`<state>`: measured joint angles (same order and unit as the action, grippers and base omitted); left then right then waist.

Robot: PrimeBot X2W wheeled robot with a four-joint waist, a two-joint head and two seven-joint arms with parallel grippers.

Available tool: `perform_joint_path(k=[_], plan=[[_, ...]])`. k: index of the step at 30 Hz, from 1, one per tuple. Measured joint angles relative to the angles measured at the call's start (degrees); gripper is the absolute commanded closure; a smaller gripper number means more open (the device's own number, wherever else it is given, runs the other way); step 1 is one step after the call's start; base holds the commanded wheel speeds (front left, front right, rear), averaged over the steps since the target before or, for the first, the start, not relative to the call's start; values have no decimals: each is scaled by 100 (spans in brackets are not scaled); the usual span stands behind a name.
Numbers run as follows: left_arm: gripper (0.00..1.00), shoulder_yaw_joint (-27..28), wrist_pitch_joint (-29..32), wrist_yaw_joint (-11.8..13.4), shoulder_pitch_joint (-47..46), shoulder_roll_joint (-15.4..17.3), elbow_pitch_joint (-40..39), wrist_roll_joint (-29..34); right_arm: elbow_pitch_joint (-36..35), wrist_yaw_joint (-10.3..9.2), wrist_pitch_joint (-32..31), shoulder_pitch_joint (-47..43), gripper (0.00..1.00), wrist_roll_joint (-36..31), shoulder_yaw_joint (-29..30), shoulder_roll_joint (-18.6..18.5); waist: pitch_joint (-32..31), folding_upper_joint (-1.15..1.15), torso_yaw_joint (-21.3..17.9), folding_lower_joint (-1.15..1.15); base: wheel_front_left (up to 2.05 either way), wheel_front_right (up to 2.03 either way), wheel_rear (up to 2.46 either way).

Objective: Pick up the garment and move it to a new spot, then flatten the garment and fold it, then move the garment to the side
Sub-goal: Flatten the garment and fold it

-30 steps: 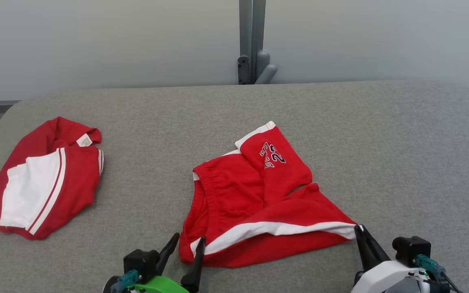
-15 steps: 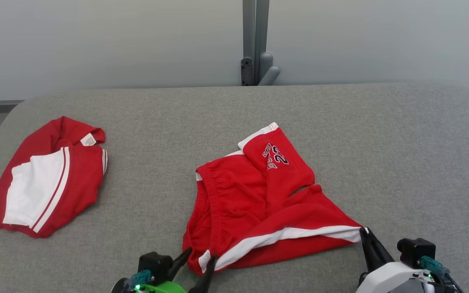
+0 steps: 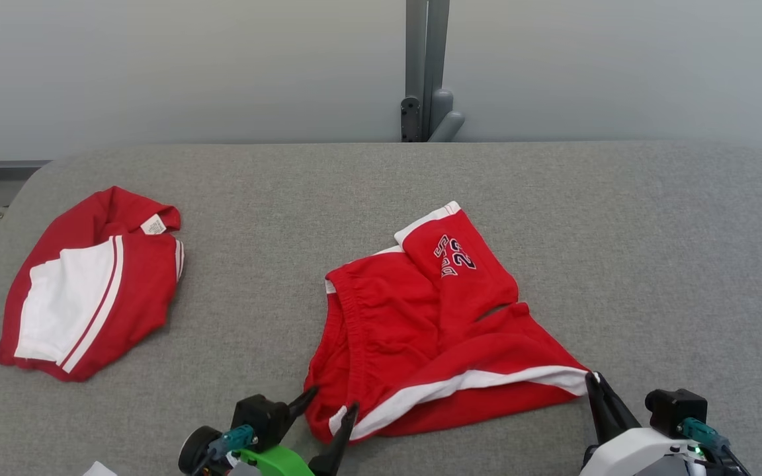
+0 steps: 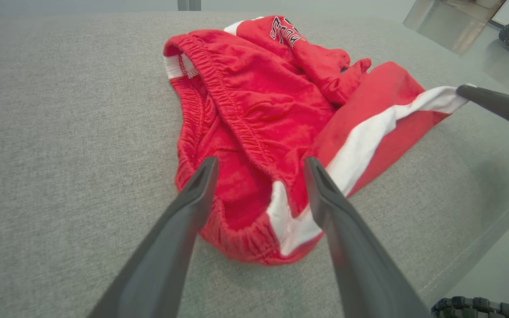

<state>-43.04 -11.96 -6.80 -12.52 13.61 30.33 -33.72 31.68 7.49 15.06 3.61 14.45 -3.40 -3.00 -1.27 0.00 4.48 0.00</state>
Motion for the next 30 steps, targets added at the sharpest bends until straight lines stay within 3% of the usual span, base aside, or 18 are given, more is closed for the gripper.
perform_joint_path(k=[3, 6, 7, 8, 10, 15, 16, 21, 22, 24, 26, 30], plan=[[4, -60, 35, 20, -19, -2, -36, 52, 21, 0, 0, 0, 100, 2, -1, 3, 6, 0, -15, 0, 0, 0, 0], [25, -136, 145, 18, -20, -2, -45, 44, 43, 0, 0, 1, 100, 4, 0, 5, 14, 0, -38, 0, 0, 0, 0], [37, -148, 186, 18, -20, -2, -47, 26, 48, 0, 0, 1, 100, 4, 2, 7, 17, 0, -44, 0, 0, 0, 0], [37, -152, 196, 16, -20, -1, -48, 13, 54, 0, 0, 1, 100, 4, 5, 7, 19, 0, -49, 0, 0, 0, 0], [48, -175, 310, 16, -19, 2, -40, -21, 64, 0, 0, 1, 100, 4, 12, 8, 22, 0, -54, 0, 0, 0, 0], [35, -225, 458, 15, -18, 14, -43, -119, 66, 0, 0, 1, 100, 3, 46, 11, 33, 0, -43, 0, 0, 0, 0], [21, -242, 514, 15, -17, 20, -45, -130, 66, 0, 0, 1, 100, 3, 54, 12, 35, 0, -37, 0, 0, 0, 0], [29, -335, 781, 0, 24, 104, -96, -183, 82, 0, 0, 1, 100, 4, 77, 13, 42, 0, -2, 0, 0, 0, 0], [45, -338, 795, 0, 28, 124, -127, -192, 82, 0, 0, 1, 100, 4, 81, 13, 43, 0, 6, 0, 0, 0, 0], [65, -353, 853, 0, 31, 153, -187, -204, 81, 0, 0, 1, 100, 4, 83, 13, 44, 0, 21, 0, 0, 0, 0], [100, -385, 900, -1, 44, 165, -227, -207, 80, 0, 0, 1, 100, 7, 74, 14, 49, 0, 27, 0, 0, 0, 0], [100, -495, 1054, -9, 51, 175, -274, -257, 80, 0, 0, 3, 100, 49, 54, 15, 56, 0, 25, 0, 0, 0, 0]])
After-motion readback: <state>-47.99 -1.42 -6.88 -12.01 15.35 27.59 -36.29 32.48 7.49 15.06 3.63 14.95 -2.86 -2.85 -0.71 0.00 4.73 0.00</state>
